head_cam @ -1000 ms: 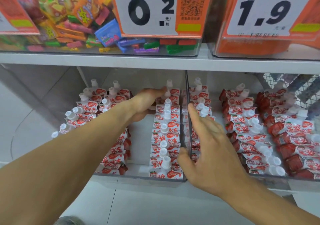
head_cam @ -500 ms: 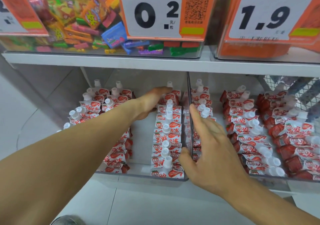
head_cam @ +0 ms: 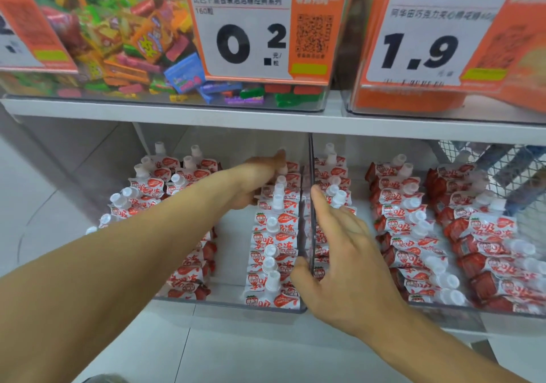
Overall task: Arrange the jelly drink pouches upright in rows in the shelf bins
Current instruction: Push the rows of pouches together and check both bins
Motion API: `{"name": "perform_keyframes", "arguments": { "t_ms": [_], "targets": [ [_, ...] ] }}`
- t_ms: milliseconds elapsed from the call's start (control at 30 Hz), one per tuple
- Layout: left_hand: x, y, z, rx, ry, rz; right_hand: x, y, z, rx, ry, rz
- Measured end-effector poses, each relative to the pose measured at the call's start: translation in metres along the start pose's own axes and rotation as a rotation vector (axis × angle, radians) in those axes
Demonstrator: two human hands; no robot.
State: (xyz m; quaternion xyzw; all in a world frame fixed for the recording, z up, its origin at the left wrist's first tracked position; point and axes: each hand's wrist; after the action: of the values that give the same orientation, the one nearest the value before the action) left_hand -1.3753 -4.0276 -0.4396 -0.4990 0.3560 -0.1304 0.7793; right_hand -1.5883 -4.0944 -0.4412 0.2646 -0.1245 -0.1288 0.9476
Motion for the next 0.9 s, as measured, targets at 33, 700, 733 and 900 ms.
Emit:
{"name": "perform_keyframes", "arguments": {
  "t_ms": [33, 700, 733, 900],
  "targets": [
    [0.000, 0.004, 0.005, -0.025, 0.004, 0.010, 0.000, 0.000, 0.000, -0.003, 0.004, 0.004],
    [-0.010, 0.007, -0.005, -0.166, -0.079, -0.112, -0.001, 0.003, 0.004, -0.015, -0.008, -0.006],
    [-0.012, 0.007, -0.004, -0.145, -0.061, -0.110, -0.001, 0.003, 0.004, -0.016, -0.004, -0.006],
    [-0.026, 0.003, 0.011, 0.016, -0.026, -0.062, -0.001, 0.005, 0.006, -0.027, 0.021, -0.017]
  ]
}}
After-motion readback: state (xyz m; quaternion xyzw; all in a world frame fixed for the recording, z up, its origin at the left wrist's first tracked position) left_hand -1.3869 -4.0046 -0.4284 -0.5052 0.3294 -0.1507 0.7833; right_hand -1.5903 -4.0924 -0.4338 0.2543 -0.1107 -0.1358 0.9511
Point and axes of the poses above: each hand's wrist, its own x-axis towards the middle knuckle, its own z-axis out of the back of the hand, y = z × x, and after that the axes turned 4 degrees about -z, right-handed
